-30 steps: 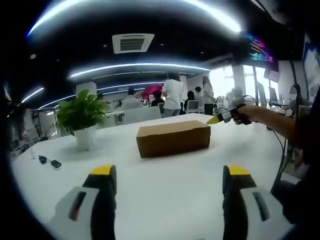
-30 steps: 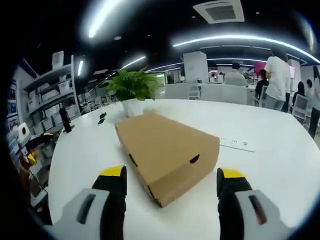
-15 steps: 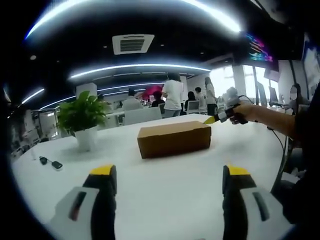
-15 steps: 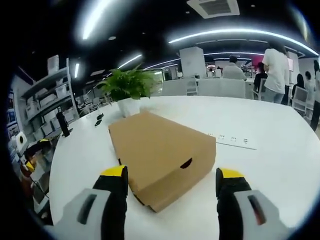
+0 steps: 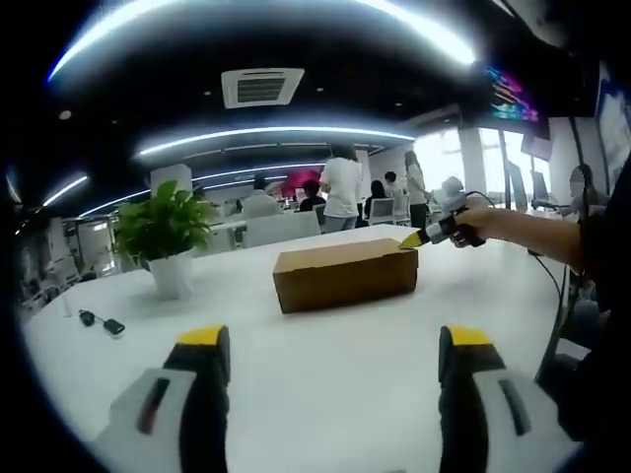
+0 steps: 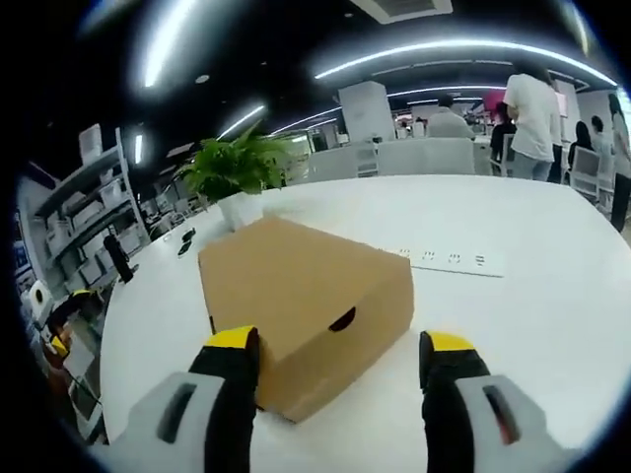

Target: Operate the shoe box by opening the lid, removing the specified soft item, and placing it in the target area until the item is outside and the box remains undamaged.

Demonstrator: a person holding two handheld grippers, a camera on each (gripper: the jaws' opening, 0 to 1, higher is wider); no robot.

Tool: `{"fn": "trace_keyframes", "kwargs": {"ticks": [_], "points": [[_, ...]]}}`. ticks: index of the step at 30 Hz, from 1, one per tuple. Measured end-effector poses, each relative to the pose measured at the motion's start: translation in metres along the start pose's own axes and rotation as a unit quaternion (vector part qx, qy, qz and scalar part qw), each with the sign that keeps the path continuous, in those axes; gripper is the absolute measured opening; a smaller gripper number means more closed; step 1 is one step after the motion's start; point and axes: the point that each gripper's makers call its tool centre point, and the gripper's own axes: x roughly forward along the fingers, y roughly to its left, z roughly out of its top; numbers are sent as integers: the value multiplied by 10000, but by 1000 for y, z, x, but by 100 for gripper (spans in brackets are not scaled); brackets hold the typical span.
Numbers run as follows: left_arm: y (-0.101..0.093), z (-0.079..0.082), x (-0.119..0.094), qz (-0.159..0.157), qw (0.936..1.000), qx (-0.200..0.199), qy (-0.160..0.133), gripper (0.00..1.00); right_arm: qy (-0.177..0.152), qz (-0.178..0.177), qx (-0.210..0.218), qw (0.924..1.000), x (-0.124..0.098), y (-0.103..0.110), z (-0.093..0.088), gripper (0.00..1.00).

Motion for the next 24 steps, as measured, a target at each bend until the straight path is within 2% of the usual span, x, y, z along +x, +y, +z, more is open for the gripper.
{"fn": "trace_keyframes", "kwargs": {"ticks": [6, 12, 16, 19, 24], "points": [[-1, 0, 1, -35, 10000, 16, 17, 90, 90, 53, 390, 9992, 5, -7, -2, 67], [-1, 1, 0, -25, 10000, 20, -7, 90, 214, 219, 1000, 9945, 11, -10, -8, 66], [-1, 2, 0, -22, 10000, 33, -6, 90, 375, 406, 1453, 9878, 12, -5, -12, 64], [-2, 2, -1, -13, 10000, 35, -5, 90, 453, 506, 1653, 9839, 11, 8, -16, 63], [-3, 2, -1, -23, 10000, 19, -9, 89, 484, 702, 2171, 9724, 13, 8, -20, 60]]}}
